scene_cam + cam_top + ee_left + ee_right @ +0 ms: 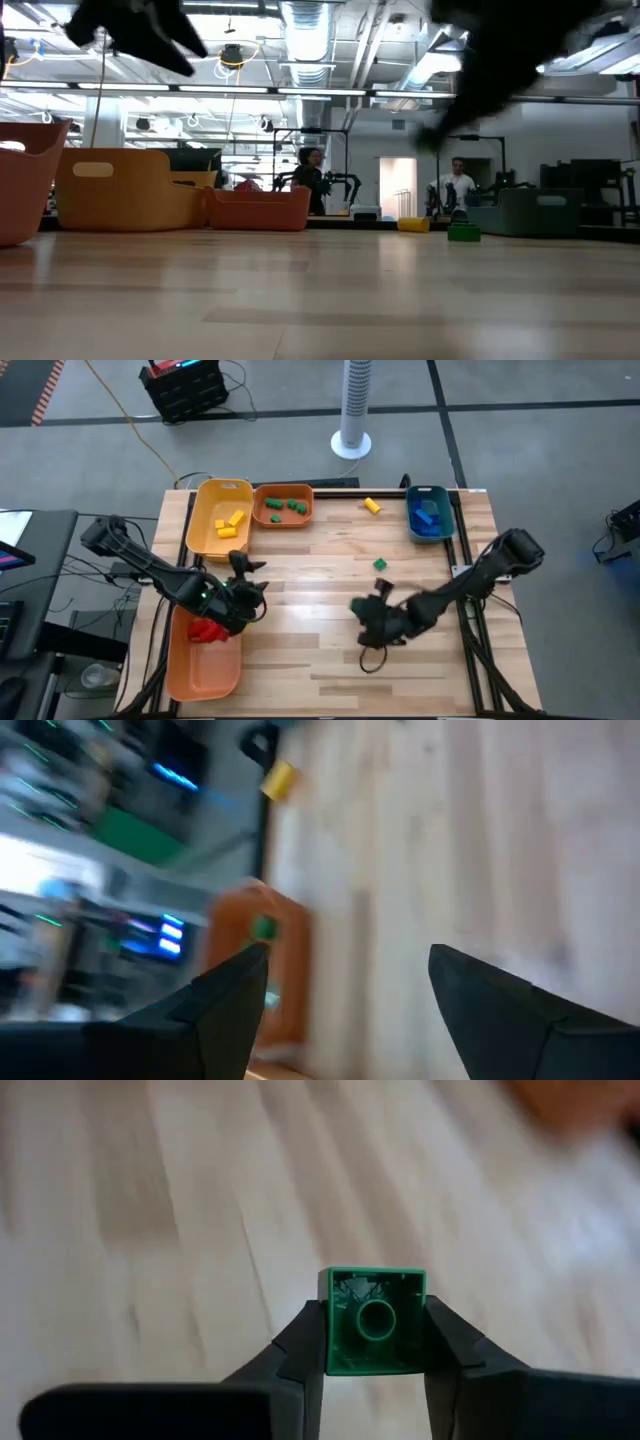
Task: Sort blocks
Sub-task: Put the green game piece into the top orange bin
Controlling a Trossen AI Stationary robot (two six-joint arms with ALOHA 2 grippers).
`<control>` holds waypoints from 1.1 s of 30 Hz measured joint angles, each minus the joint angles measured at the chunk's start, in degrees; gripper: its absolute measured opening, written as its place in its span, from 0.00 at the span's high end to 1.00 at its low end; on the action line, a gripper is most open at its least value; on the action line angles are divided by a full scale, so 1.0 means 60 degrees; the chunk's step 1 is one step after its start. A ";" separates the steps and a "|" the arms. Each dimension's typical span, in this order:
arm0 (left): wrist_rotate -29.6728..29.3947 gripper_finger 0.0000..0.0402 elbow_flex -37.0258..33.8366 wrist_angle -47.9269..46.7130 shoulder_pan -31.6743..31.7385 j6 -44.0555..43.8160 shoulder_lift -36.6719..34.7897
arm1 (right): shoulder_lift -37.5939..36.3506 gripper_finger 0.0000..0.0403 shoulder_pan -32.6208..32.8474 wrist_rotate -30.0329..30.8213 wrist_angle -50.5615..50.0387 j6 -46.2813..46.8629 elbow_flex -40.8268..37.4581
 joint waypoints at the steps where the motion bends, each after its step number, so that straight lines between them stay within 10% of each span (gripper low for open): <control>1: -0.0368 0.33 -0.0127 0.0424 0.0000 0.0550 0.0083 | -0.0210 0.72 -0.0229 0.0056 0.0624 -0.0603 -0.0025; 13: -0.1547 0.33 -0.0599 0.4649 0.0444 0.3476 0.0917 | -0.0493 0.72 -0.2302 -0.2470 0.8016 -0.5040 -0.0568; 33: -0.0566 0.33 -0.0596 0.8887 0.0313 0.8069 0.1030 | -0.0306 0.72 -0.2926 -0.4548 1.1124 -0.5302 -0.0576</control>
